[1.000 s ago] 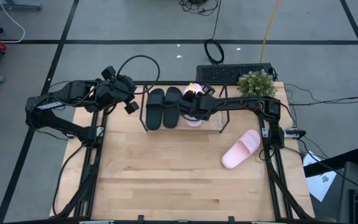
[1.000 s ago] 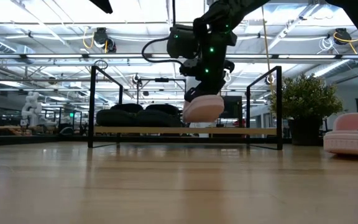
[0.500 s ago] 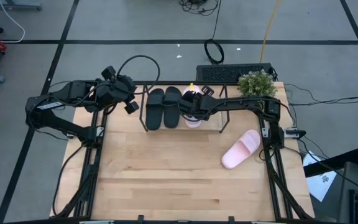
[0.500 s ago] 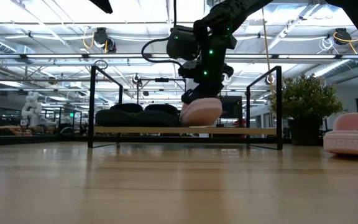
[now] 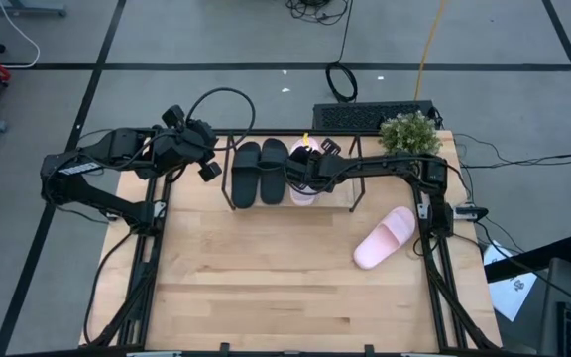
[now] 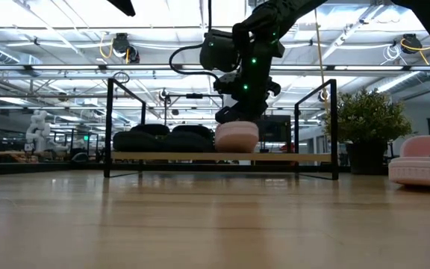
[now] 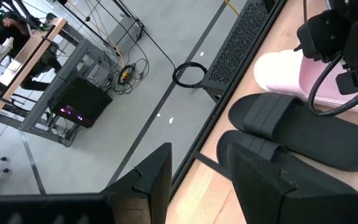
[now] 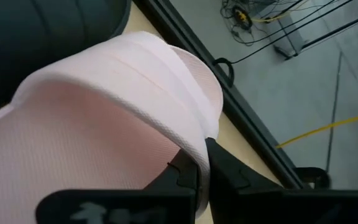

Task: Pick and place slides into the shelf
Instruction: Put the left pink slipper on the shelf, then put the pink slipper on the shelf

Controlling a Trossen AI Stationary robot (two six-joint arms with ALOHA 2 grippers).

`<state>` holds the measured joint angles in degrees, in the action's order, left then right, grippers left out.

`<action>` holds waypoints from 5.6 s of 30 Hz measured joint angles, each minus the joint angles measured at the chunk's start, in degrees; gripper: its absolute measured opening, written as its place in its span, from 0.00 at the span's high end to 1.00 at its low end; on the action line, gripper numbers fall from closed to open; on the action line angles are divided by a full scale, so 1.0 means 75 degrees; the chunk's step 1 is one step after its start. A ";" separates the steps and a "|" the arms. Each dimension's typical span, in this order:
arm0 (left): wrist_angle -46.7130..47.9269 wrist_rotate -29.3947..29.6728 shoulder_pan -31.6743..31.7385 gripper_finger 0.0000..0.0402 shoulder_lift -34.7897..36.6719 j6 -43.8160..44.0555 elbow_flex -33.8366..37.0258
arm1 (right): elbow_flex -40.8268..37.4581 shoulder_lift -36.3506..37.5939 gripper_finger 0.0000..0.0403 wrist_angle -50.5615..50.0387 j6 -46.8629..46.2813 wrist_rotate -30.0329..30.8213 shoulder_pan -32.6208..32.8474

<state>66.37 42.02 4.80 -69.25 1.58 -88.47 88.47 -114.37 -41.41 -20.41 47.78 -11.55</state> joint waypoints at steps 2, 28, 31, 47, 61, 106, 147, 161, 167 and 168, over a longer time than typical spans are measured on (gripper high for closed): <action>0.0001 0.0000 0.0000 0.60 0.0002 -0.0003 0.0000 | 0.0000 0.0000 0.99 0.0023 -0.0022 -0.0139 0.0000; 0.0001 -0.0003 0.0000 0.60 -0.0001 -0.0012 0.0000 | 0.0012 0.0015 0.81 0.0055 -0.0195 -0.1226 -0.0032; 0.0002 -0.0003 0.0000 0.60 0.0000 -0.0015 0.0000 | 0.0015 0.0015 0.75 0.0079 -0.0198 -0.1416 -0.0032; 0.0000 -0.0001 0.0000 0.60 0.0002 -0.0148 0.0000 | 0.0017 0.0015 0.61 0.0076 -0.0161 -0.1673 -0.0026; 0.0000 0.0003 0.0000 0.60 -0.0001 -0.0149 0.0000 | 0.0003 0.0104 0.44 0.0098 0.0013 -0.2016 -0.0029; -0.0020 0.0010 -0.0003 0.60 0.0000 -0.0112 0.0000 | -0.0003 0.2842 0.42 0.0169 0.0587 -0.3826 0.0781; -0.0023 0.0067 0.0000 0.60 -0.0001 0.0083 0.0000 | -0.2240 0.3824 0.42 -0.6000 -0.6571 -0.6196 0.4656; -0.0024 0.0067 -0.0003 0.60 0.0000 0.0056 0.0000 | -0.3530 0.3822 0.42 -0.5445 -0.6665 -0.6192 0.4354; -0.0025 0.0069 -0.0002 0.60 0.0001 0.0055 0.0000 | -0.3875 0.3824 0.42 -0.5201 -0.6362 -0.6191 0.4172; -0.0026 0.0070 -0.0003 0.60 0.0001 0.0055 0.0000 | -0.3942 0.3824 0.42 -0.5102 -0.6348 -0.6186 0.4138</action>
<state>66.17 42.54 4.78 -69.24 2.00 -88.47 58.90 -85.69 -79.68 -68.02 1.39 19.48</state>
